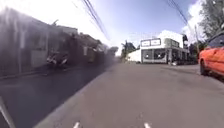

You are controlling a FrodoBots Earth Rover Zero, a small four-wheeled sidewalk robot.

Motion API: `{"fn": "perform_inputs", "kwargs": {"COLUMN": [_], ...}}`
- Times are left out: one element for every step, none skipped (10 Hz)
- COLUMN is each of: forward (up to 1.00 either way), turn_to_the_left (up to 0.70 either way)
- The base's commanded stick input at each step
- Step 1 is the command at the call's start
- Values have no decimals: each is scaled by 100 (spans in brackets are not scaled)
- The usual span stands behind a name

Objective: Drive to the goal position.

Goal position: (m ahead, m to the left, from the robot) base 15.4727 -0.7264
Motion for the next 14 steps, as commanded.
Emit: {"fn": "perform_inputs", "kwargs": {"forward": [70,70,70,70,70,70,70,70,70,70,70,70,70,70], "turn_to_the_left": [0,0,0,0,0,0,0,0,0,0,0,0,0,0]}}
